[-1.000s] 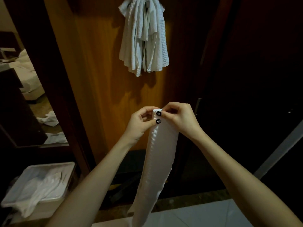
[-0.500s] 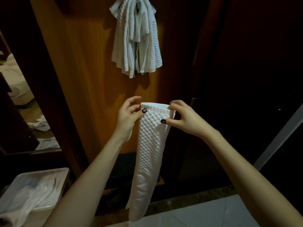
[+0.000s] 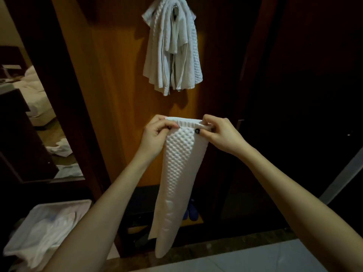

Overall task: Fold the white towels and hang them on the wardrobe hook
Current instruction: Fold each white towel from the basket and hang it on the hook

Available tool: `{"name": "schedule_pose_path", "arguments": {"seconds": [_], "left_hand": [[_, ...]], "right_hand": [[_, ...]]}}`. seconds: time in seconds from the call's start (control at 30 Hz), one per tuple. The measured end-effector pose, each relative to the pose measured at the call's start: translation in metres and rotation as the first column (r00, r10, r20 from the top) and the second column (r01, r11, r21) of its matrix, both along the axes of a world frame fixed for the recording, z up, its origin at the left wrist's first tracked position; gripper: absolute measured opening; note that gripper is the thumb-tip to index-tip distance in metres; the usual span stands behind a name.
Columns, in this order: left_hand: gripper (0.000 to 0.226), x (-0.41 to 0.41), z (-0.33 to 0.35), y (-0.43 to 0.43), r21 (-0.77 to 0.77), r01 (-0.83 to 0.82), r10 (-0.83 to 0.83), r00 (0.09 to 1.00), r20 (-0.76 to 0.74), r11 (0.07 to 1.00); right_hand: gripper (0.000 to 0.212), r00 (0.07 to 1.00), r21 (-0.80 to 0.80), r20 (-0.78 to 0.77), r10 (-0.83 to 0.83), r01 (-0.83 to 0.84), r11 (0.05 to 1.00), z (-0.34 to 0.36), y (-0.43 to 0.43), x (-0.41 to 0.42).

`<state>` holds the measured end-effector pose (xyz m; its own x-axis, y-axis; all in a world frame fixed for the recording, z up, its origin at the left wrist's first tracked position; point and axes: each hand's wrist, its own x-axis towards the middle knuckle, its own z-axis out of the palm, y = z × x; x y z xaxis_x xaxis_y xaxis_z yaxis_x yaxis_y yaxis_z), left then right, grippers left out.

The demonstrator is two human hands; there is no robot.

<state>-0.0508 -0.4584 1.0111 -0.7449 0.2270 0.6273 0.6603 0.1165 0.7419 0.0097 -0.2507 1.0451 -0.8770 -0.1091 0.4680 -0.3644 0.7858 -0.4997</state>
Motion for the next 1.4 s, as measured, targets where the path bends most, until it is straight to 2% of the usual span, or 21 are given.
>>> {"name": "schedule_pose_path", "arguments": {"seconds": [0.07,0.1,0.17,0.2,0.27,0.37,0.43,0.47,0.57,0.63,0.73,0.8,0.93,1.03,1.17,1.27,1.4], "left_hand": [[0.025,-0.002,0.003,-0.003,-0.108,-0.019,0.015,0.999,-0.039,0.994],[0.025,-0.003,0.004,-0.005,-0.176,-0.016,0.006,0.999,-0.054,0.984],[0.047,-0.006,-0.001,-0.009,-0.284,-0.015,-0.011,0.996,-0.087,0.959],[0.055,-0.008,-0.003,-0.01,-0.283,-0.004,-0.023,0.996,-0.09,0.959],[0.054,-0.007,-0.007,-0.007,-0.191,0.045,-0.057,0.997,-0.057,0.981],[0.041,-0.006,-0.01,0.001,0.01,0.115,-0.115,0.993,0.032,0.993],[0.04,-0.007,-0.013,0.005,0.052,0.141,-0.142,0.989,0.028,0.989],[0.045,-0.006,-0.015,0.008,0.007,0.172,-0.172,0.985,0.013,0.985],[0.067,-0.001,-0.025,0.019,-0.302,0.255,-0.284,0.957,-0.056,0.919],[0.069,-0.003,-0.036,0.026,-0.371,0.267,-0.318,0.944,-0.084,0.889],[0.055,-0.005,-0.044,0.034,-0.292,0.342,-0.367,0.93,-0.033,0.893],[0.047,-0.002,-0.045,0.039,-0.307,0.29,-0.321,0.945,-0.054,0.906],[0.049,0.005,-0.037,0.053,-0.225,0.271,-0.286,0.957,-0.039,0.936],[0.048,0.004,-0.023,0.06,-0.172,0.281,-0.287,0.958,-0.007,0.944],[0.045,0.001,-0.002,0.066,-0.097,0.255,-0.255,0.967,0.004,0.962],[0.048,-0.006,0.016,0.063,-0.048,0.248,-0.249,0.969,0.002,0.967],[0.05,-0.011,0.031,0.063,-0.051,0.234,-0.236,0.971,-0.026,0.971]], "right_hand": [[0.022,0.998,-0.009,-0.064,-0.014,0.014,1.0,0.005,-0.009,-0.005],[0.021,0.995,-0.024,-0.1,-0.024,0.022,0.999,0.007,-0.014,-0.007],[0.019,0.986,-0.061,-0.16,-0.042,0.032,0.998,0.011,-0.019,-0.012],[0.02,0.983,-0.066,-0.178,-0.051,0.039,0.997,0.013,-0.02,-0.014],[0.022,0.974,-0.044,-0.214,-0.075,0.067,0.997,0.014,-0.021,-0.016],[0.024,0.946,0.035,-0.303,-0.116,0.133,0.991,0.015,-0.021,-0.017],[0.022,0.937,0.032,-0.328,-0.121,0.14,0.99,0.014,-0.017,-0.017],[0.021,0.94,-0.003,-0.323,-0.112,0.117,0.993,0.014,-0.012,-0.017],[0.019,0.946,-0.131,-0.304,-0.113,0.076,0.988,0.017,0.006,-0.018],[0.018,0.947,-0.202,-0.291,-0.139,0.081,0.976,0.022,0.018,-0.018],[0.023,0.947,-0.331,-0.276,-0.164,0.067,0.941,0.032,0.032,-0.02],[0.026,0.952,-0.409,-0.264,-0.152,0.032,0.912,0.039,0.038,-0.023],[0.02,0.964,-0.474,-0.229,-0.134,0.01,0.88,0.052,0.048,-0.03],[0.049,0.986,-0.529,-0.124,-0.115,0.033,0.848,0.055,0.056,-0.034],[0.064,0.998,-0.599,0.001,0.07,-0.055,0.799,0.016,0.056,-0.018],[0.061,0.972,-0.628,0.087,0.218,-0.117,0.77,-0.025,0.05,0.005],[0.058,0.956,-0.667,0.1,0.275,-0.14,0.731,-0.034,0.044,0.018]]}}
